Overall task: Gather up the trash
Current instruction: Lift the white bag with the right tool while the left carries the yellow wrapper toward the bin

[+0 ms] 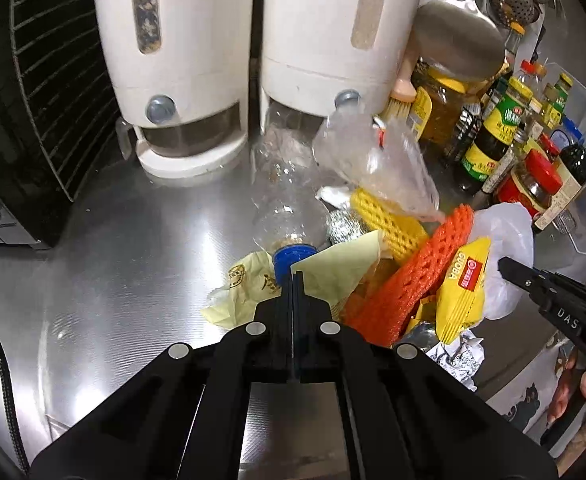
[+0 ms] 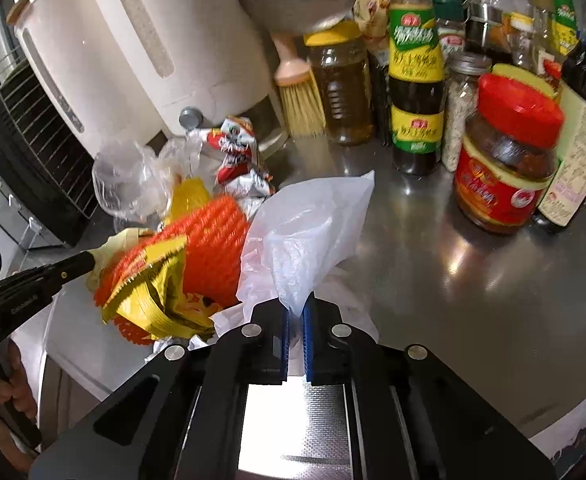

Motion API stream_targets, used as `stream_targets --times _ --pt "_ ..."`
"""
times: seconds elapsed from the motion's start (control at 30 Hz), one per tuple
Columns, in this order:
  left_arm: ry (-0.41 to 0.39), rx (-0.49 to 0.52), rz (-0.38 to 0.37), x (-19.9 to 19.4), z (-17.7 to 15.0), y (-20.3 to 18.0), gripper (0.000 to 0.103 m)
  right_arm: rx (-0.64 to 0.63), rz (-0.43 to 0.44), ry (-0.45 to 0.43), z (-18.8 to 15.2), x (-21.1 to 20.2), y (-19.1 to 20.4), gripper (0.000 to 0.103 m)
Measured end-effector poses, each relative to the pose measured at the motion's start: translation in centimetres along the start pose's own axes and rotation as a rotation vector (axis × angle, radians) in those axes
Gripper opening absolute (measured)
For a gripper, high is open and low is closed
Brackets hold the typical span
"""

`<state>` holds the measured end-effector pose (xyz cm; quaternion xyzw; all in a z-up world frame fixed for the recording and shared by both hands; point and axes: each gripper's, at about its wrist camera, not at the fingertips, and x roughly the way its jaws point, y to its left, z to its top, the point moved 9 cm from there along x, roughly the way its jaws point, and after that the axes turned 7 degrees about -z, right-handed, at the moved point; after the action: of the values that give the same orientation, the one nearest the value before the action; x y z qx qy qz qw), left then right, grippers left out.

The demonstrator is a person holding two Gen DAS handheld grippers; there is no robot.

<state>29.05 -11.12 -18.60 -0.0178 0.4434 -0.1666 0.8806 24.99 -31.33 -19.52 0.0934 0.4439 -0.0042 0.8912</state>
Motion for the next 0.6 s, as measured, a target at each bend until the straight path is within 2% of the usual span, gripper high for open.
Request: stream_targets --times 0.33,0.6 --pt "-0.096 0.007 0.081 -3.9 2.3 1.5 0.000 0.019 -0.010 -0.054 1.8 -1.8 -0.3 0.006" --pt "-0.139 -0.014 0.102 -6.6 3.4 3.0 0.000 0.011 -0.013 -0.081 2.6 -3.0 0.3 0.006"
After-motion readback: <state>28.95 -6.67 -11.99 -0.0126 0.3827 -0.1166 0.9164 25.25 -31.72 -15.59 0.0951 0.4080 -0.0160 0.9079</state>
